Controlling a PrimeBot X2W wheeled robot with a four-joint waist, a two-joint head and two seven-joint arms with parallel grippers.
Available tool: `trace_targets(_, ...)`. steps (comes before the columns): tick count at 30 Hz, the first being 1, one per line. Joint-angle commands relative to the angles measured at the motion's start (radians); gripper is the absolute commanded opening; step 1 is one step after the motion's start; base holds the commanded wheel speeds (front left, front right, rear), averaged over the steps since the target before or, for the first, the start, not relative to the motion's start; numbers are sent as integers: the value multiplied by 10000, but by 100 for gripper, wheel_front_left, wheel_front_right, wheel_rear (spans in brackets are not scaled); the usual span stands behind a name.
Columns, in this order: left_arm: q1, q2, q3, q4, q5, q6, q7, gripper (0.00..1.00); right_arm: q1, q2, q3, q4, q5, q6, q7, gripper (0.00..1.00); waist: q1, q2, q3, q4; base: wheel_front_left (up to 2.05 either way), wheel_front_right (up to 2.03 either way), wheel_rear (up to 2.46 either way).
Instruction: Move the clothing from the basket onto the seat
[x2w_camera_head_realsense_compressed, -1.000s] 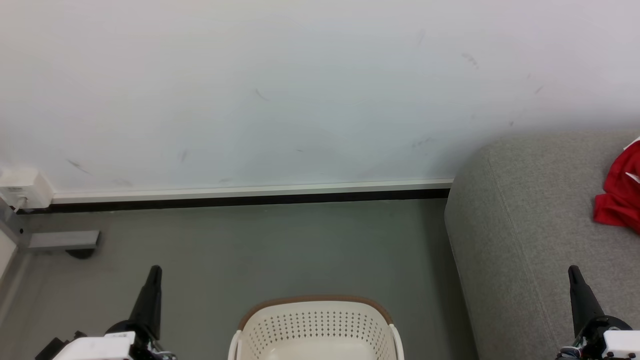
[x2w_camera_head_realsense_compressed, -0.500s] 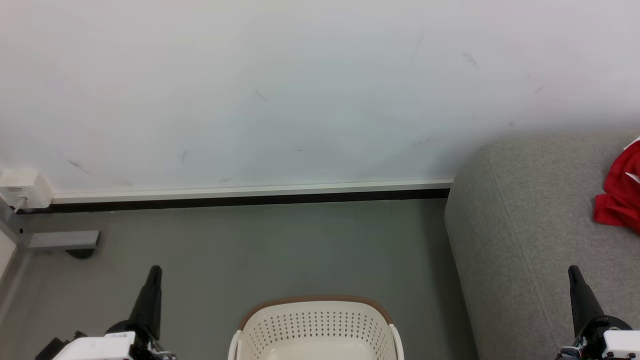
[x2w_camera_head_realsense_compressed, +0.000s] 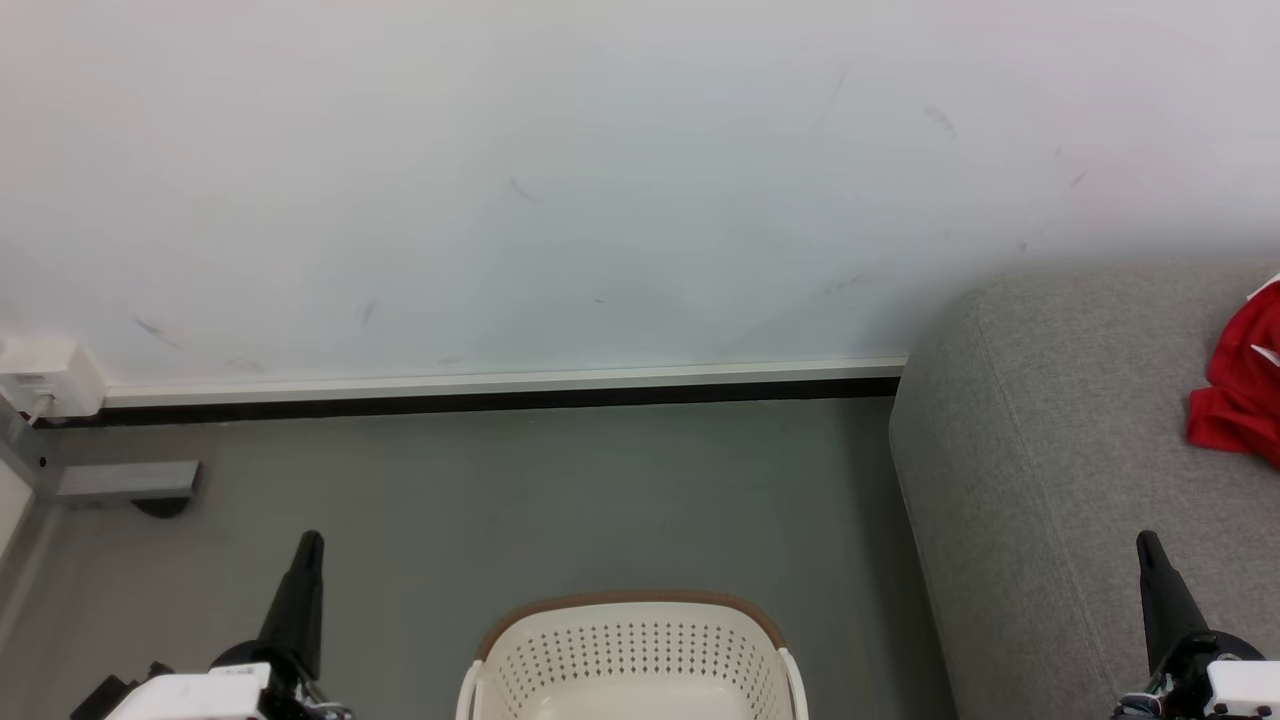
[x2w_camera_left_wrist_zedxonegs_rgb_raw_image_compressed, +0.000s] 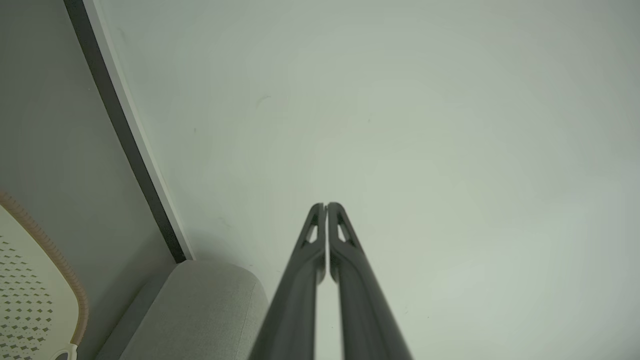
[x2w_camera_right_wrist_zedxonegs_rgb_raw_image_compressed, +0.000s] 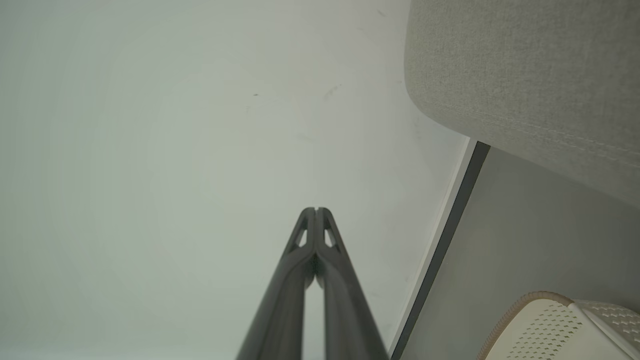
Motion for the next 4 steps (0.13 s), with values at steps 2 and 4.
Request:
trace_targets(2,-75,19,19,-39,-147,-14,35,0,-143,-2,-44,23,-48,-21,37,0,0,0,0,0,0,0,0)
trace_targets(4,-75,19,19,-39,-147,-14,35,0,-143,-2,-44,23,-48,-21,37,0,0,0,0,0,0,0,0)
